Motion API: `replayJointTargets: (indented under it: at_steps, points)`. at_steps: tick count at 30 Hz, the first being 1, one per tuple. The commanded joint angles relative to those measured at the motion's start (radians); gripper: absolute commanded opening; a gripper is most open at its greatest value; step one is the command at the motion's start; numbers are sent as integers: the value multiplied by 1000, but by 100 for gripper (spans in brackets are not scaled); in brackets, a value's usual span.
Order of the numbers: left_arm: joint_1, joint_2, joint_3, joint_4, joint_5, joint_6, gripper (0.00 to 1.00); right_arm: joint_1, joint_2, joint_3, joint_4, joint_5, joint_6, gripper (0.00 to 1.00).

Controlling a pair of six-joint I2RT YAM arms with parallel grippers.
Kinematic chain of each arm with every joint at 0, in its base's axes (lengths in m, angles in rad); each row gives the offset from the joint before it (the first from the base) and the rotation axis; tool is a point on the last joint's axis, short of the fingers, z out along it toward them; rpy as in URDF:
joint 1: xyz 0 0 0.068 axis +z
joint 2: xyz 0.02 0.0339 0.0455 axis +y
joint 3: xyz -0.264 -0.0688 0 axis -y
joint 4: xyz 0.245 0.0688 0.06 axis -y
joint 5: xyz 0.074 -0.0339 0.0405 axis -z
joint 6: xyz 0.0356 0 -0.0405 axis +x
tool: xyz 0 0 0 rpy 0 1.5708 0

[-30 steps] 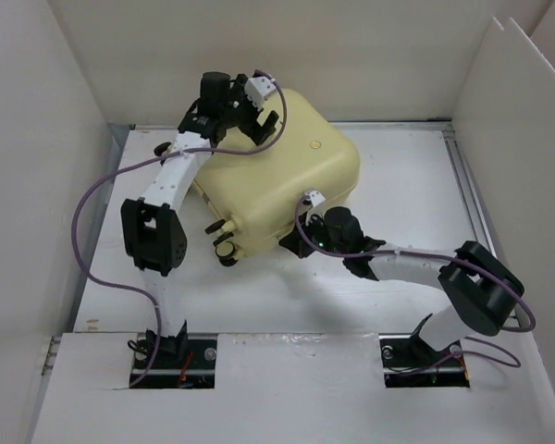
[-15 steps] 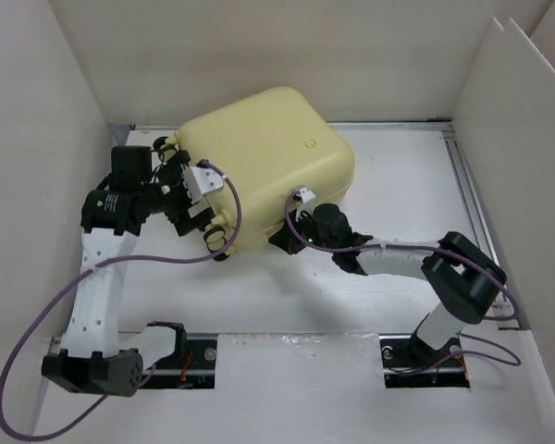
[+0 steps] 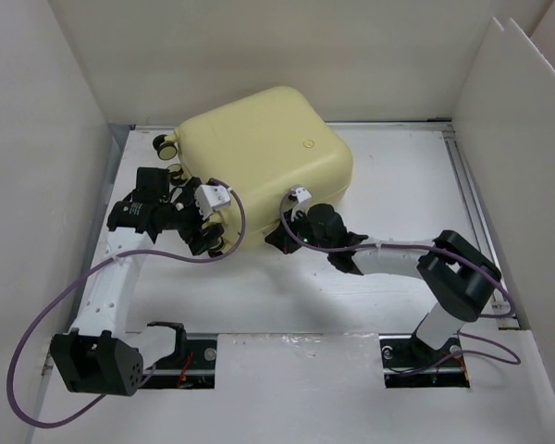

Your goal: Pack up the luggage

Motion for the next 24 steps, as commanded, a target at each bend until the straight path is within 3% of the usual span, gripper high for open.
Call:
replayJointTargets:
  at_steps: [1,6,9,10,12,13,19,24]
  points:
    - [4,-36,-42,121,25,-41,100,15,45,44,-20,11,30,0]
    - [-6,-26,-137,254,-66,-120,100,15,45,34,-11,11,41,0]
    - [-6,-13,-147,278,-91,-130,86,15,45,34,-11,21,50,0]
    - [-6,-1,-147,278,-91,-147,55,15,45,34,-11,30,59,0]
    - [-6,10,-125,291,-91,-184,4,15,45,24,-11,39,59,0]
    - [-6,10,-116,291,-91,-198,0,15,45,24,-33,57,59,0]
    - [-6,0,-39,253,-103,-238,0,-48,-36,-27,-188,197,96,0]
    - [-6,-9,5,212,-126,-273,0,-212,-214,-125,-273,280,102,0]
